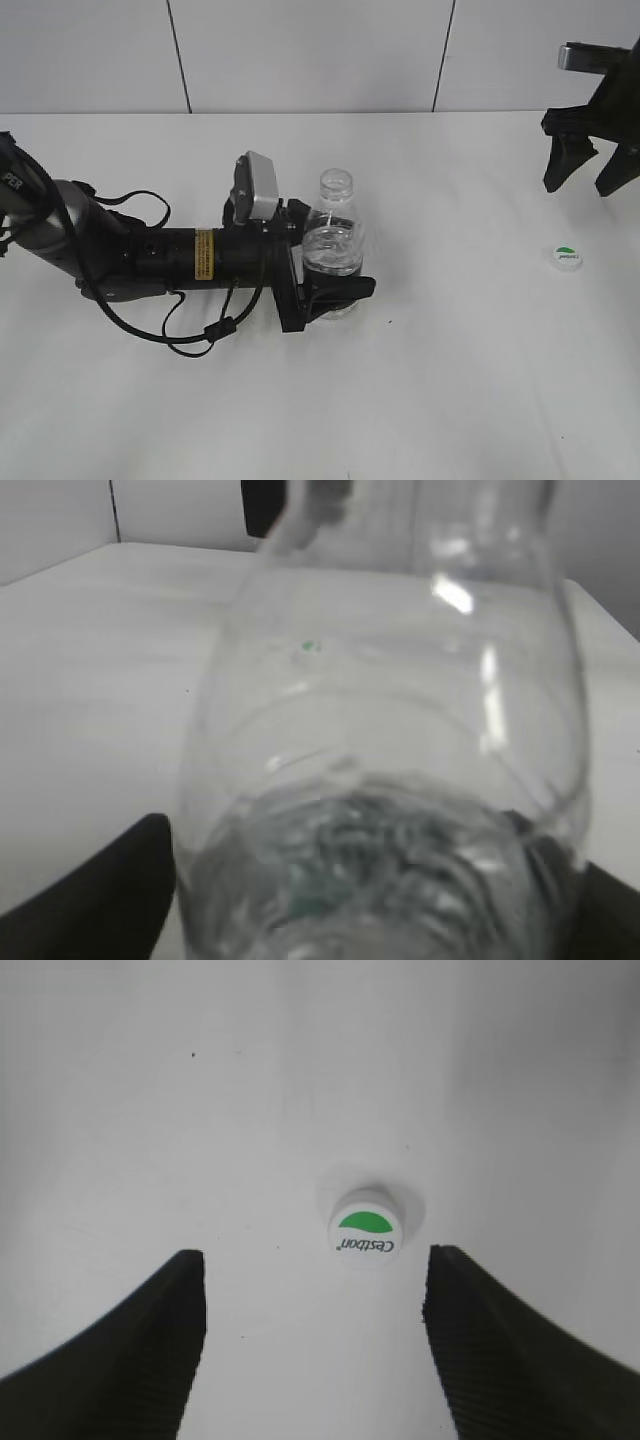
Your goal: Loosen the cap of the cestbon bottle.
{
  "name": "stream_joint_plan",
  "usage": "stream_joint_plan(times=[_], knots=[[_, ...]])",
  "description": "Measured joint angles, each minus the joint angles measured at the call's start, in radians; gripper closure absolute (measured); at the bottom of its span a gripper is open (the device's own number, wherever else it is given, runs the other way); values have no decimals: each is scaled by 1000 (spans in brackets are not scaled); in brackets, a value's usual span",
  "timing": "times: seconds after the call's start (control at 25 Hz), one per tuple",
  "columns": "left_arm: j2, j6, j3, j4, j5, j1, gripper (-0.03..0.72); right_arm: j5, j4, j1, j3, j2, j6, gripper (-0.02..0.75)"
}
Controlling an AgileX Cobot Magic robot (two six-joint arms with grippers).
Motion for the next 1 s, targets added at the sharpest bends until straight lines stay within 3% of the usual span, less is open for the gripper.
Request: stream_joint_plan(times=[1.0], knots=[[-133, -178, 1, 24, -22, 0, 106, 27, 1, 0, -1, -1, 0, 220]])
